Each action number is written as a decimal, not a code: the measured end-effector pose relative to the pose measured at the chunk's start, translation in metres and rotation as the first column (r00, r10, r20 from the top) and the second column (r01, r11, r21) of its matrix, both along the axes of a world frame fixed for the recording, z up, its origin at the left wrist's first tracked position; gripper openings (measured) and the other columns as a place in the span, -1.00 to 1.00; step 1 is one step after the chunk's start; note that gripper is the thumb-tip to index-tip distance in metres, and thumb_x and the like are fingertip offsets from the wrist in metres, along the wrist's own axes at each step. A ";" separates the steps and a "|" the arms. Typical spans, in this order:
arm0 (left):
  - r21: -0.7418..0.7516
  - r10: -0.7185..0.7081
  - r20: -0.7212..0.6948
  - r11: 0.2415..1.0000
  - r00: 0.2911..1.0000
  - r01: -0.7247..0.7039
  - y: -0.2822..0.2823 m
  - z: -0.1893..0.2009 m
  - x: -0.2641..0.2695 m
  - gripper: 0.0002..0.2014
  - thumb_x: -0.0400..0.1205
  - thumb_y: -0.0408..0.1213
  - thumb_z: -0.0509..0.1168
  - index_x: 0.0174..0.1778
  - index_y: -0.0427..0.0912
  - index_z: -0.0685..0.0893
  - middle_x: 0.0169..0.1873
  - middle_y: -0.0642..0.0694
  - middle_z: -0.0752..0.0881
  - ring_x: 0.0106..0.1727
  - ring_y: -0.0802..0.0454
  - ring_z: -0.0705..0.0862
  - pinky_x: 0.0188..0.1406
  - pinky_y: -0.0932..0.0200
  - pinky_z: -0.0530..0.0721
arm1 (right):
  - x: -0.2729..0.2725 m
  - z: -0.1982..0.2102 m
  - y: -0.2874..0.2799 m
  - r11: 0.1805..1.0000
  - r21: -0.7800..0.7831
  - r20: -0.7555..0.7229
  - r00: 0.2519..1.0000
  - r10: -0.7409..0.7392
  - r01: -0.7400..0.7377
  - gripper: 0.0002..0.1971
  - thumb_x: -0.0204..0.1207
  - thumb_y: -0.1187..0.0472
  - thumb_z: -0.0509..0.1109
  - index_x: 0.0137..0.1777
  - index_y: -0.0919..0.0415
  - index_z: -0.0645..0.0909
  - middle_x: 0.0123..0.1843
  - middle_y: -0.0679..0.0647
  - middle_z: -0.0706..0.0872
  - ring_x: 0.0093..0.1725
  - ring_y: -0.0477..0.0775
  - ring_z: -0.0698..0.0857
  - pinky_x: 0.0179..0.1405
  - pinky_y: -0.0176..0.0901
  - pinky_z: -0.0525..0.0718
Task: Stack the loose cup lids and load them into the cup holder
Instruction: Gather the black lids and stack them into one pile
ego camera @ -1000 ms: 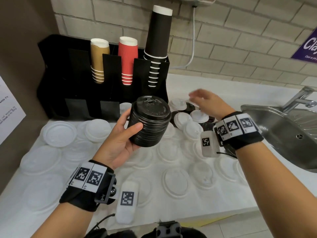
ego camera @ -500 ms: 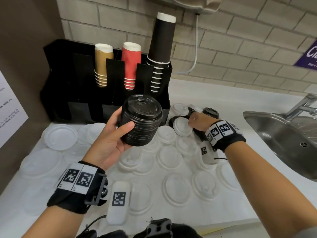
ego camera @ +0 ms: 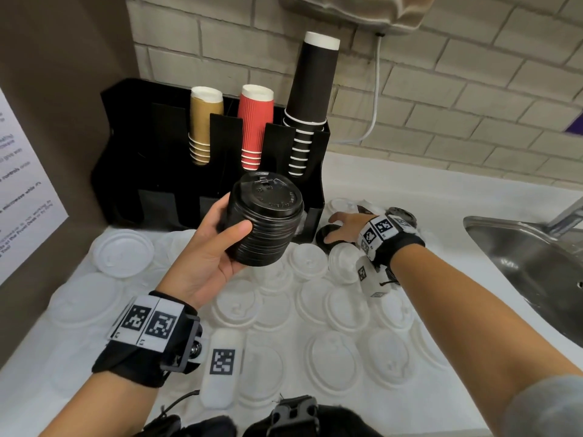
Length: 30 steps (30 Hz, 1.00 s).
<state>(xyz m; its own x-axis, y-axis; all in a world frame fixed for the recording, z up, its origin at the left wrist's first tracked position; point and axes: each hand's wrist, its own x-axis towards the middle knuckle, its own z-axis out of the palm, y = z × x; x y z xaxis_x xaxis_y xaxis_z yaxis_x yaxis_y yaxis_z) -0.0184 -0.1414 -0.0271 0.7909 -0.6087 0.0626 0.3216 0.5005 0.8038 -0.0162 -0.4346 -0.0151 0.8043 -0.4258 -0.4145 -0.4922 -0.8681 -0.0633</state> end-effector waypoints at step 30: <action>0.080 0.004 0.008 0.997 1.000 -0.004 -0.011 -0.006 -0.001 -0.27 0.29 -0.16 0.57 0.43 0.13 0.54 0.30 -0.04 0.71 0.26 -0.06 0.73 -0.09 0.05 0.77 | -0.075 0.054 0.124 0.777 0.429 0.869 0.446 -0.215 -0.461 -0.65 0.38 0.24 0.57 0.12 -0.05 0.63 0.21 -0.07 0.53 0.16 -0.18 0.64 -0.06 -0.45 0.58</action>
<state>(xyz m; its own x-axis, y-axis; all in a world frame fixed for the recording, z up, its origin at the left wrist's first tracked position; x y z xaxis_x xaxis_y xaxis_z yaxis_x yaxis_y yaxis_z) -0.0197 -0.1526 -0.0335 0.7930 -0.6089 0.0197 0.3134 0.4354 0.8439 -0.0917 -0.3105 0.0387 0.8733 -0.2577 0.4133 0.2294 -0.5310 -0.8157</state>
